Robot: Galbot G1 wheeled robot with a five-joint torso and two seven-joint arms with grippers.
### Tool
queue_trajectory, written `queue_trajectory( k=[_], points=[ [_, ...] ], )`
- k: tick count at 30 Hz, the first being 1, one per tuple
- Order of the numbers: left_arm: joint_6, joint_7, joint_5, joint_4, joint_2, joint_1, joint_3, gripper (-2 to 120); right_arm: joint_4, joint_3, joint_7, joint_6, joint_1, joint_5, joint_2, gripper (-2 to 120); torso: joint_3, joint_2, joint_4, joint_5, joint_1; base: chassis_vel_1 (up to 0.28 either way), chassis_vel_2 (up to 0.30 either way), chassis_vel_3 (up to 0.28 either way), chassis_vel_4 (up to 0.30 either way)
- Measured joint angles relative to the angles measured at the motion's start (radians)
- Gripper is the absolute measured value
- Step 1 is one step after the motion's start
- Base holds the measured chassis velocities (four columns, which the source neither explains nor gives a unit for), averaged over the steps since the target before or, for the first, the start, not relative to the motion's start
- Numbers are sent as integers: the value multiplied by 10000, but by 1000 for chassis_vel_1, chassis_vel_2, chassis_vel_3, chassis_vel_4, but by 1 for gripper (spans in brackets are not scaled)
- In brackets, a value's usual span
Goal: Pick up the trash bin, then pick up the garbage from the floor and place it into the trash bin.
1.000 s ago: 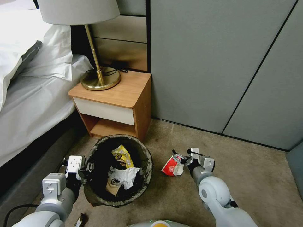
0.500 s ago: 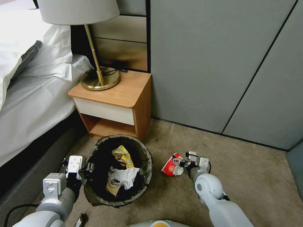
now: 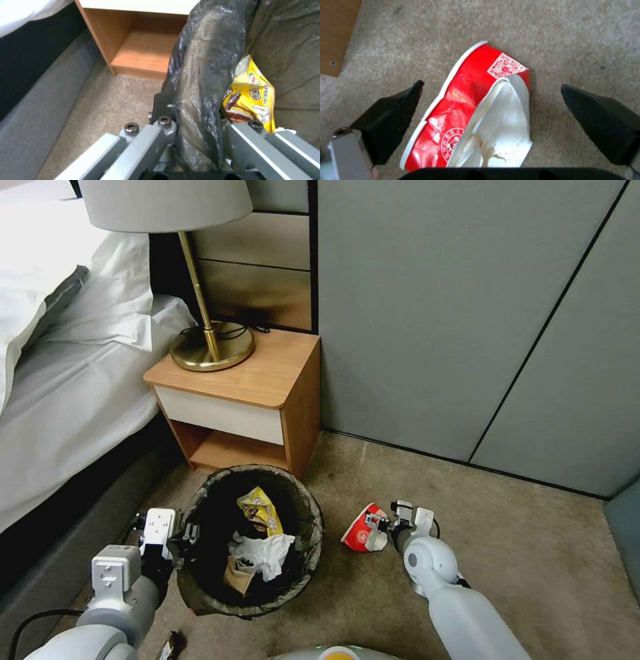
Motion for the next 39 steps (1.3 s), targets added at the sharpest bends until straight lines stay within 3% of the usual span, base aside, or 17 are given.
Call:
queue_trajectory(
  k=[8,12,28,33,35,39],
  points=[
    [0,0,-5,0,5,-23,-13,3,-558,11,-124,-59,338,229,134,99,0,0,0,0,0,0,0,0,0],
    [0,0,0,-1,-3,-29,-11,3,-799,6,-194,-58,434,170,213,91,0,0,0,0,-1,0,0,0,0],
    [-2,3,6,0,-14,-14,-9,3,-1750,199,-360,288,676,-83,551,28,0,0,0,0,-1,0,0,0,0],
    [-4,4,9,0,-19,9,-11,3,-1750,201,-359,317,680,-82,549,14,0,0,0,1,0,0,0,0,0],
    [-7,3,14,0,-20,3,-12,3,-1741,201,-353,345,680,-104,549,4,0,0,0,0,0,0,0,0,0],
    [-12,5,27,0,-31,-9,3,3,-1632,202,-343,412,671,-186,523,0,0,0,0,0,-1,0,0,0,0]
  ],
)
